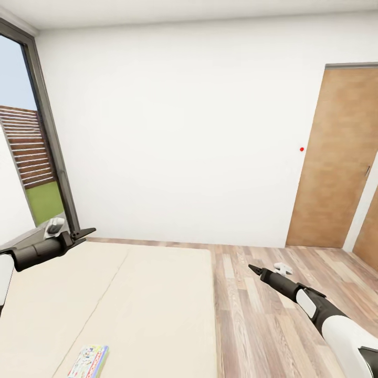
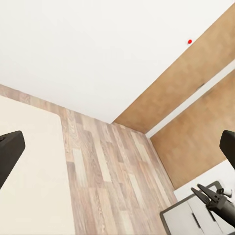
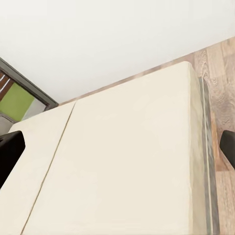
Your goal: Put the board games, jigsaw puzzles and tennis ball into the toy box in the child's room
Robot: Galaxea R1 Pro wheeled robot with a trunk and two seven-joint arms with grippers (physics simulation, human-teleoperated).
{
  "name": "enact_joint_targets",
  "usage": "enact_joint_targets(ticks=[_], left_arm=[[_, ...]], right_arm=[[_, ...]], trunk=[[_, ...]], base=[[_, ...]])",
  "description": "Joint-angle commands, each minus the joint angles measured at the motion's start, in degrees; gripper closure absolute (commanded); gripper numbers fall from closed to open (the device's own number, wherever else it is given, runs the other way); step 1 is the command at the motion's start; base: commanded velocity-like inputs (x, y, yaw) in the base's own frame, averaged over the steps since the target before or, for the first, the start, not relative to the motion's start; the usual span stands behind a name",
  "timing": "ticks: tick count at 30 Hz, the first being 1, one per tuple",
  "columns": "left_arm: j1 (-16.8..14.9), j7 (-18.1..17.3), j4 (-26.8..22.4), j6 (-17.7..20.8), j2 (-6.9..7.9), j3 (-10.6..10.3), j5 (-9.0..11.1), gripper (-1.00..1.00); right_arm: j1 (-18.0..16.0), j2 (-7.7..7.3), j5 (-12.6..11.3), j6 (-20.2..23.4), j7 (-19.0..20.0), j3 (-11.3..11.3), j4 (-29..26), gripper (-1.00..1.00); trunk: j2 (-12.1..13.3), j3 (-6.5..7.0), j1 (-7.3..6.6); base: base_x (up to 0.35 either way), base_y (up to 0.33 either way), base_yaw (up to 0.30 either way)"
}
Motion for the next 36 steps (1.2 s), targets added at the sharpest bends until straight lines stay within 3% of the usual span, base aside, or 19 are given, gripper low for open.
enact_joint_targets(ticks=[1,36], left_arm=[[0.0,-0.3,0.0,0.2,-0.01,0.1,-0.2,-1.00],[0.0,-0.3,0.0,0.2,-0.01,0.1,-0.3,-1.00]], right_arm=[[0.0,0.01,-0.5,0.6,0.2,-0.2,0.0,-1.00],[0.0,0.02,-0.5,0.6,0.2,-0.2,0.0,-1.00]], trunk=[[0.0,-0.02,0.02],[0.0,0.13,0.02]], base=[[0.000,0.027,-0.031],[0.000,0.131,-0.020]])
